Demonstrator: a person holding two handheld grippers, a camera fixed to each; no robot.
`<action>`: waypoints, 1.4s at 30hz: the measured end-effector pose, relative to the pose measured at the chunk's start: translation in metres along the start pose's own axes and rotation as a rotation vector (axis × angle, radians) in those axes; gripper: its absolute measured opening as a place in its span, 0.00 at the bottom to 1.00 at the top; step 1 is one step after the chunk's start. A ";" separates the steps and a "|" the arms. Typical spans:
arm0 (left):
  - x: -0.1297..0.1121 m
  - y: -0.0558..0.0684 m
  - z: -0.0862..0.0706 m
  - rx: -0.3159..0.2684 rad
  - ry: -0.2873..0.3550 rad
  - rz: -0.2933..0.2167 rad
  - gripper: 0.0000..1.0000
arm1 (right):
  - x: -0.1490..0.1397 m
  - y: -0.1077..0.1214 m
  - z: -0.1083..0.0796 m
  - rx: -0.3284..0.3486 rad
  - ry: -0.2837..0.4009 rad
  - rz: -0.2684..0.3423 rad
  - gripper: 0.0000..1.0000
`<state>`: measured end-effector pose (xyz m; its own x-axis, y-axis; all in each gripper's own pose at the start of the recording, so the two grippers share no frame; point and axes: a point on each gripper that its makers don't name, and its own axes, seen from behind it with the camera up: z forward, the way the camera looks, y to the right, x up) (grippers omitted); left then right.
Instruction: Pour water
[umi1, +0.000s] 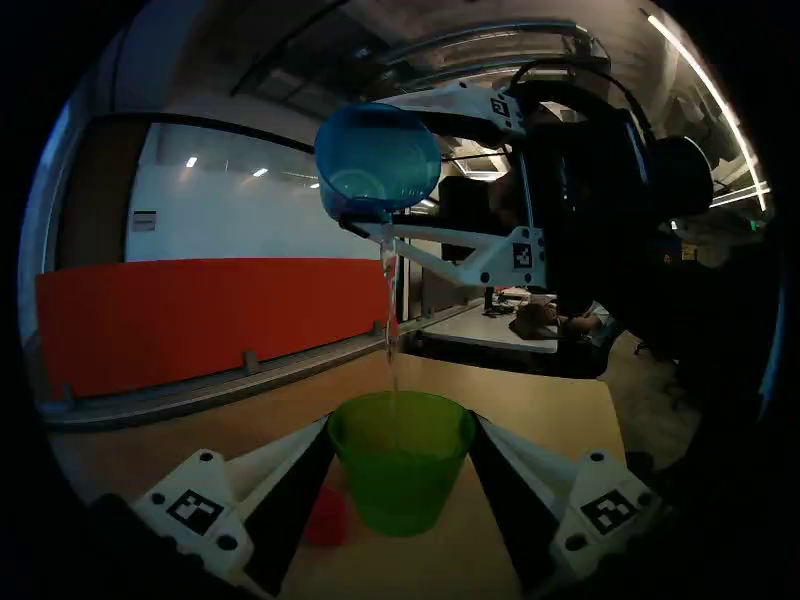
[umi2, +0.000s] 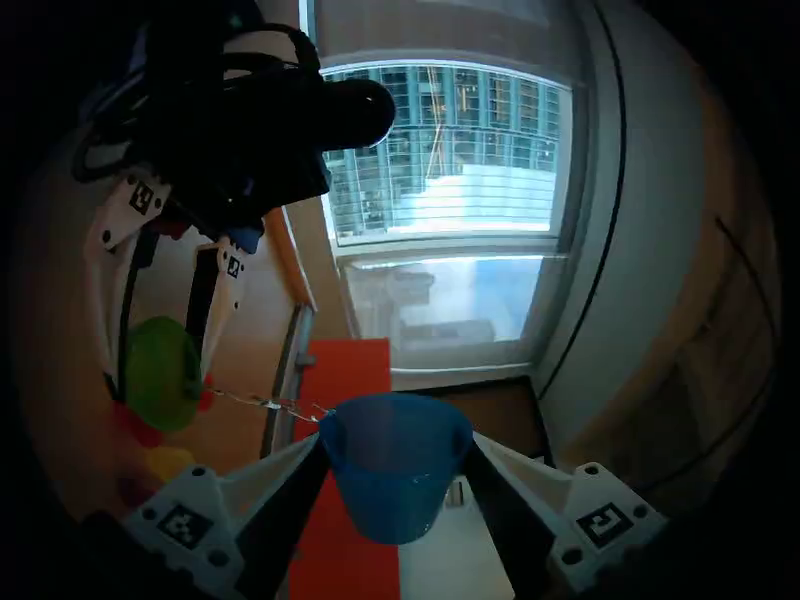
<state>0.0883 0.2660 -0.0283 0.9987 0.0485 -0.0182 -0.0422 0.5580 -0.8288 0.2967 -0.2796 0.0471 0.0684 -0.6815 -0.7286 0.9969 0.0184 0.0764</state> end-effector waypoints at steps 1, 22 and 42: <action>0.000 0.000 0.000 0.000 0.000 0.000 0.89 | 0.001 0.000 0.000 0.000 0.000 -0.007 0.90; 0.002 -0.003 -0.001 0.009 0.005 -0.002 0.89 | 0.015 0.001 0.002 -0.006 0.007 -0.099 0.90; 0.006 -0.001 -0.001 0.015 0.011 -0.001 0.88 | 0.014 -0.001 -0.003 -0.006 0.006 -0.047 0.90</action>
<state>0.0939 0.2647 -0.0283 0.9990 0.0390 -0.0236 -0.0416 0.5708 -0.8201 0.2966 -0.2865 0.0350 0.0213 -0.6773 -0.7354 0.9992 -0.0095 0.0377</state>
